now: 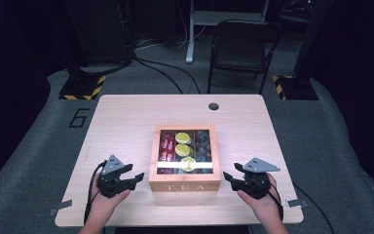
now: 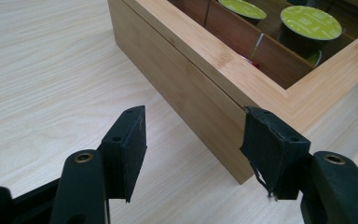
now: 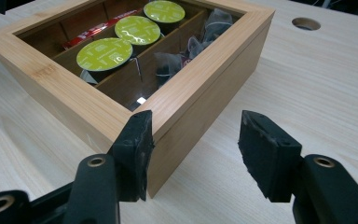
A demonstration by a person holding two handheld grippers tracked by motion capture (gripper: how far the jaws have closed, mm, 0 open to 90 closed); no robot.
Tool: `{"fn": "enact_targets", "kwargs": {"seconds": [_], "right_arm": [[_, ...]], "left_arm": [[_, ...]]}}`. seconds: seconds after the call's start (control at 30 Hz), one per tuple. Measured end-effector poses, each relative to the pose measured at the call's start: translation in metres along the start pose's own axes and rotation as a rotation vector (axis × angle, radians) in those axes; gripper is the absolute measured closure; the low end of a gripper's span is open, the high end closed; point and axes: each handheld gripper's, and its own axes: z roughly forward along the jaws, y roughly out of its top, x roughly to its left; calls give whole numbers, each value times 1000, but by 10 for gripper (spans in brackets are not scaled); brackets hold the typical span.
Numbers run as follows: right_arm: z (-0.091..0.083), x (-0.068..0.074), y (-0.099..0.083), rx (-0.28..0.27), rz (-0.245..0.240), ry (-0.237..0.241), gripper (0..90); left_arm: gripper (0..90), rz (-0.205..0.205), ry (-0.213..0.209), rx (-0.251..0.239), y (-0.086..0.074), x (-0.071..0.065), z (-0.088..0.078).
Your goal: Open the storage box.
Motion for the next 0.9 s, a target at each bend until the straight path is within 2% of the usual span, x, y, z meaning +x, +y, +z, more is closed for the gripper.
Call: {"fn": "enact_targets", "kwargs": {"seconds": [0.17, 0.23, 0.57, 0.7, 0.9], "right_arm": [[-4, 1, -2, -11, 7, 6, 437], [-5, 2, -3, -16, 22, 25, 447], [1, 11, -4, 7, -25, 67, 469], [8, 17, -7, 29, -36, 93, 478], [16, 20, -11, 60, -59, 108, 502]], "left_arm": [[397, 2, -19, 0, -2, -7, -6], [397, 7, -30, 3, -4, -10, -7], [410, 29, -62, 0, -5, -19, -4], [417, 34, -87, 2, -7, -23, 1], [432, 46, -89, 4, -10, -31, 11]]}}
